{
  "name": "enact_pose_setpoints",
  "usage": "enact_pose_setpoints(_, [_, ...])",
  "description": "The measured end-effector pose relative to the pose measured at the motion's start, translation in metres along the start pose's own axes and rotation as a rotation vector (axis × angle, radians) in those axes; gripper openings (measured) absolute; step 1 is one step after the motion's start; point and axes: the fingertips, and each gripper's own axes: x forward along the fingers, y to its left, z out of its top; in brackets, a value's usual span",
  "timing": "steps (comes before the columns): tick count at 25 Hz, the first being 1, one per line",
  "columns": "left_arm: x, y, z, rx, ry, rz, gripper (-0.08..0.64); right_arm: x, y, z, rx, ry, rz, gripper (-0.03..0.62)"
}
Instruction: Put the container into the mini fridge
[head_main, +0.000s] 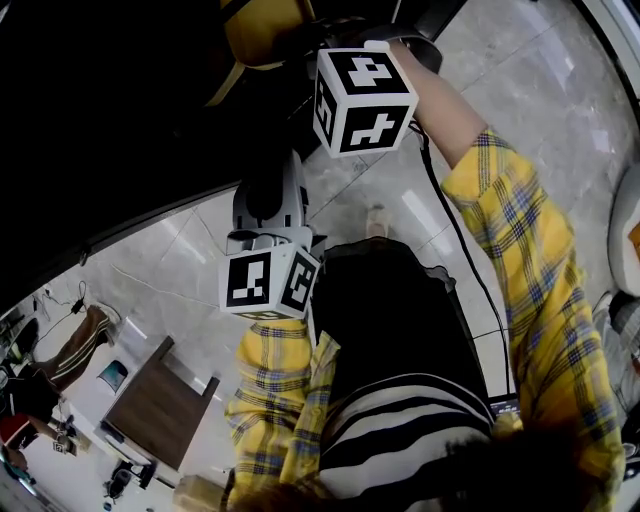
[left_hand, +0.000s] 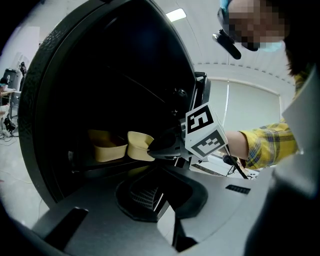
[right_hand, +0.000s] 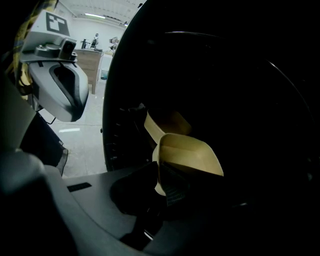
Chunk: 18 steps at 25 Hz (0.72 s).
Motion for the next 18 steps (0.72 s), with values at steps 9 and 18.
enact_pose_setpoints(9, [0.004, 0.0, -0.001, -0.009, -0.001, -0.004, 0.017, 0.0, -0.019, -0.004, 0.12, -0.033, -0.114, 0.071])
enact_pose_setpoints(18, [0.009, -0.003, -0.006, -0.005, 0.015, -0.022, 0.017, -0.007, -0.014, -0.008, 0.213, -0.062, -0.188, 0.138])
